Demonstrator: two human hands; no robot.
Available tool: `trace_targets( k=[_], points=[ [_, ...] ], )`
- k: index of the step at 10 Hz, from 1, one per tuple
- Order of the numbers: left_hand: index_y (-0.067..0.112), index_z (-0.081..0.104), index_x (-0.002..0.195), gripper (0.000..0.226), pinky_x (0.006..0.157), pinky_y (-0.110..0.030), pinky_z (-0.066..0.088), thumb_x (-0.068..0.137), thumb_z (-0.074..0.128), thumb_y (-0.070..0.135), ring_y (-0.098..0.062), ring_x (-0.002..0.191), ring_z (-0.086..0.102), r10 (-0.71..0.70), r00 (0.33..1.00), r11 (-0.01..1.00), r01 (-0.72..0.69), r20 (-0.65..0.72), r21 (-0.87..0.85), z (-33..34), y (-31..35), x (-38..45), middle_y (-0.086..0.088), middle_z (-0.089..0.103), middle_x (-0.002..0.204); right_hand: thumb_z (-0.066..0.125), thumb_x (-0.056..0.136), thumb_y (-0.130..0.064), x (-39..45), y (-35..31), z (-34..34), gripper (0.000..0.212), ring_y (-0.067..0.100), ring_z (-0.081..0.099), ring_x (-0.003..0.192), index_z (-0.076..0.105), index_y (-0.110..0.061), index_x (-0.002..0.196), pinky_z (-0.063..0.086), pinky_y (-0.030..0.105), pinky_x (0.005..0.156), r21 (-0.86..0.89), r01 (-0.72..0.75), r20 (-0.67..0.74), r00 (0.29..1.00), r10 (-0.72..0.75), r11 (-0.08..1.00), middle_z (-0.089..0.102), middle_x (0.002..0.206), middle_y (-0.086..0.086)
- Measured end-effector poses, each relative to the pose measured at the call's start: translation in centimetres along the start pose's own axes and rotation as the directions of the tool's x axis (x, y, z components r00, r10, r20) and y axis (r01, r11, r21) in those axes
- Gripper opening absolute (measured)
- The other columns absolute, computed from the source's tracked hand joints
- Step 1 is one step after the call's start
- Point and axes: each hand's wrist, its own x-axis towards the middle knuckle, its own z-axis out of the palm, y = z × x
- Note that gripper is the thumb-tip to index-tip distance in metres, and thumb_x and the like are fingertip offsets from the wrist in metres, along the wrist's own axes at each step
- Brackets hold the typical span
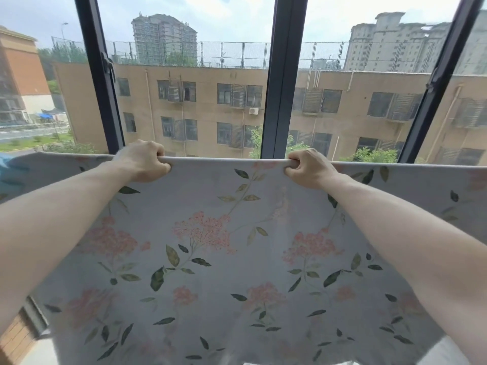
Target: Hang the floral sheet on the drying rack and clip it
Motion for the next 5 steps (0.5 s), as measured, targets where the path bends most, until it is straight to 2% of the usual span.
trace_targets(
  k=[1,2,3,4,5],
  points=[
    [0.025,0.062,0.084,0.010,0.072,-0.037,0.047,0.087,0.066,0.033,-0.019,0.079,0.053,-0.023,1.000,1.000,0.023,-0.013,0.012,0.0,0.2,0.0,0.000,0.059,0.088,0.059,0.079,-0.031,-0.2,0.0,0.1,0.020,0.026,0.058,0.076,0.053,-0.023,0.062,0.038,0.031,0.063,0.000,-0.053,-0.017,0.998,0.053,0.999,0.061,0.073,-0.003],
    [0.023,0.065,0.090,0.014,0.078,-0.042,0.053,0.087,0.068,0.036,-0.027,0.088,0.058,-0.046,0.999,0.998,0.045,0.009,0.053,-0.2,0.5,-0.4,-0.005,0.062,0.094,0.061,0.080,-0.033,-0.8,0.0,-0.1,0.015,0.025,0.060,0.082,0.057,-0.027,0.067,0.041,0.031,0.070,0.002,-0.063,0.006,0.998,0.063,0.998,0.065,0.080,-0.003],
    [0.022,0.065,0.101,0.022,0.082,-0.041,0.053,0.087,0.068,0.039,-0.028,0.095,0.058,-0.057,0.998,0.996,0.056,0.000,0.073,-0.1,0.7,-1.0,-0.005,0.064,0.101,0.063,0.083,-0.033,-1.4,0.5,-0.3,0.005,0.028,0.059,0.088,0.059,-0.031,0.079,0.039,0.032,0.078,-0.037,-0.021,0.021,1.000,0.022,0.999,0.065,0.086,-0.002],
    [0.024,0.062,0.117,0.034,0.088,-0.042,0.051,0.087,0.069,0.039,-0.029,0.102,0.059,-0.066,0.998,0.995,0.068,-0.024,0.066,0.1,0.8,-2.4,-0.008,0.066,0.115,0.066,0.084,-0.032,-2.3,1.1,-0.1,0.020,0.028,0.060,0.099,0.065,-0.028,0.104,0.039,0.040,0.093,-0.052,0.018,-0.006,1.000,-0.018,0.998,0.066,0.100,-0.002],
    [0.021,0.053,0.141,0.059,0.103,-0.047,0.047,0.088,0.070,0.037,-0.032,0.122,0.055,-0.028,0.996,0.997,0.033,-0.079,0.069,0.7,1.2,-3.7,-0.010,0.060,0.137,0.069,0.084,-0.031,-2.9,1.7,0.5,0.050,0.028,0.054,0.122,0.061,-0.024,0.134,0.032,0.043,0.112,-0.037,0.043,-0.111,0.993,-0.047,0.998,0.063,0.129,0.001]
  ],
)
